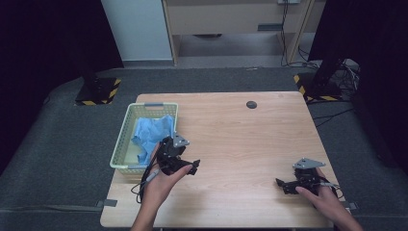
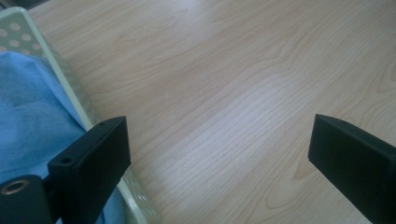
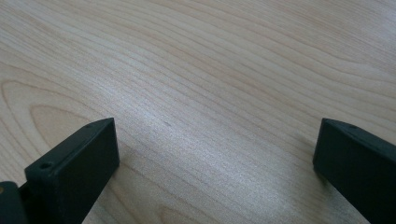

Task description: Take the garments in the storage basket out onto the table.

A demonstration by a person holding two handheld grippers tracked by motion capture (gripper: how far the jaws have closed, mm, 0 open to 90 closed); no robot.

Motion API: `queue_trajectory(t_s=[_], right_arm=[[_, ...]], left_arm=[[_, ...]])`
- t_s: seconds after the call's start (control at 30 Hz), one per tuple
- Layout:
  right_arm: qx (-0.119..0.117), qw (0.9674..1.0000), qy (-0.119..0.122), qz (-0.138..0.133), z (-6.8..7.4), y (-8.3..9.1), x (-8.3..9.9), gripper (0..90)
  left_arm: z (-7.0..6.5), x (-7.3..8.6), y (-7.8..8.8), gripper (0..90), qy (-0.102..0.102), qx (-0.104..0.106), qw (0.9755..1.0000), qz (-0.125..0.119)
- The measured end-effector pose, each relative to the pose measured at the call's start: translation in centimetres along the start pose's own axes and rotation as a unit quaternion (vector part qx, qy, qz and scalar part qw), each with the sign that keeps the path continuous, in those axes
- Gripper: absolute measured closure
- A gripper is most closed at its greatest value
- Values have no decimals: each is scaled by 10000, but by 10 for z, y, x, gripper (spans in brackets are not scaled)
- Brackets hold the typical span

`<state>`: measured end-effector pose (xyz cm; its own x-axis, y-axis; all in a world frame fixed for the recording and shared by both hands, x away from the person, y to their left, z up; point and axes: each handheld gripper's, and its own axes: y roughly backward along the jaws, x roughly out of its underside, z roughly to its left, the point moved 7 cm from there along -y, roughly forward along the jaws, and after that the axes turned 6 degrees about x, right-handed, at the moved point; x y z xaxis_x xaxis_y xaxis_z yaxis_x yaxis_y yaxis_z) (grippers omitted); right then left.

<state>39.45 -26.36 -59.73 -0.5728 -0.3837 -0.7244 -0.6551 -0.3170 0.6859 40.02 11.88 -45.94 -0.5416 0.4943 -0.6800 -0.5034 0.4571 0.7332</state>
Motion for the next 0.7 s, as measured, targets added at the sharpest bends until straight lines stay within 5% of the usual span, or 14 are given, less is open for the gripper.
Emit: queue_trajectory(t_s=[0.7], right_arm=[[26, 10000, -38, 7, 1, 0, 0, 5]], left_arm=[[45, -15, 7, 49, 261, -277, 9990, 254]])
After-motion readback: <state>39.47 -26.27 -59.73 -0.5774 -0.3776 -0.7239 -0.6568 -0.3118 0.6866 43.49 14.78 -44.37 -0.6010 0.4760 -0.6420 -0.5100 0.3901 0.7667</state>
